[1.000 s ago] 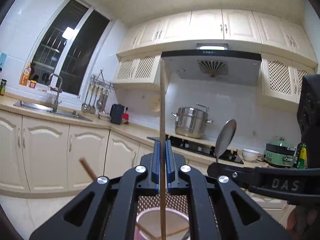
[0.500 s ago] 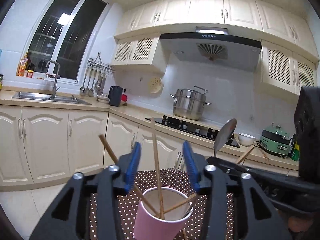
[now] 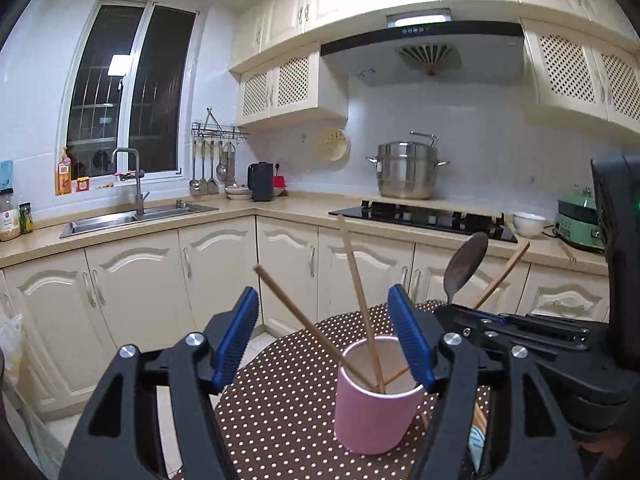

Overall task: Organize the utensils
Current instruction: 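Lower the spoon into the pink cup and open the right tool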

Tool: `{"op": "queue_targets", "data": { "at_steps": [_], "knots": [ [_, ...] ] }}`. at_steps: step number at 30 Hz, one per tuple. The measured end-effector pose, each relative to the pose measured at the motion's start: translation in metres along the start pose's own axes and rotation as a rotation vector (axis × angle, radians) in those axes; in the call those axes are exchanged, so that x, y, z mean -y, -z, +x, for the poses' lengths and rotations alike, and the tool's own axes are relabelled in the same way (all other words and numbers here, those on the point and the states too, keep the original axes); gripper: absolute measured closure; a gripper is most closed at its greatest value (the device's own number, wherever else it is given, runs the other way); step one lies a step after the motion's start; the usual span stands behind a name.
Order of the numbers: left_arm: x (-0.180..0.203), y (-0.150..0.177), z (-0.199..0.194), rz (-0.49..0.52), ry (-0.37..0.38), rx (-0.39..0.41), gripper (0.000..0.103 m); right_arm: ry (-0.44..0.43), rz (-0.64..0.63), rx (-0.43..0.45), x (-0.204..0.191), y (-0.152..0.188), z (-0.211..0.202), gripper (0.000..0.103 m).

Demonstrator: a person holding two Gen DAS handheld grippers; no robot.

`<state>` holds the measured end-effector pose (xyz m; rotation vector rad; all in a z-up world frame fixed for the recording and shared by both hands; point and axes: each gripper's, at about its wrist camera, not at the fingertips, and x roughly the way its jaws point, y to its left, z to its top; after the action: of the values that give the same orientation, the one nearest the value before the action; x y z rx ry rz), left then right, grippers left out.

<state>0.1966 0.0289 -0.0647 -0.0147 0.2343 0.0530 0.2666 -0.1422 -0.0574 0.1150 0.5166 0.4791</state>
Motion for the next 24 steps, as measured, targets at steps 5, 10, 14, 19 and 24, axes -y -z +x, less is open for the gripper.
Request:
{"op": "queue_targets", "data": {
  "at_steps": [5, 10, 14, 19, 24],
  "knots": [
    [-0.009, 0.001, -0.001, -0.005, -0.016, -0.042, 0.034, 0.012, 0.002, -0.016, -0.003, 0.006, -0.003, 0.098],
    [-0.021, -0.002, -0.005, -0.022, -0.034, -0.072, 0.033, 0.022, 0.002, -0.03, -0.008, 0.009, -0.008, 0.096],
    [-0.03, -0.003, -0.011, -0.048, -0.027, -0.094, 0.032, 0.028, 0.021, -0.035, -0.006, 0.011, -0.013, 0.076],
    [-0.031, -0.002, -0.021, -0.052, -0.009, -0.121, 0.032, 0.028, 0.027, -0.014, -0.009, 0.013, -0.029, 0.05],
    [-0.024, 0.0, -0.032, -0.054, 0.03, -0.155, 0.032, 0.037, 0.022, -0.009, -0.005, 0.017, -0.05, 0.05]
  ]
}}
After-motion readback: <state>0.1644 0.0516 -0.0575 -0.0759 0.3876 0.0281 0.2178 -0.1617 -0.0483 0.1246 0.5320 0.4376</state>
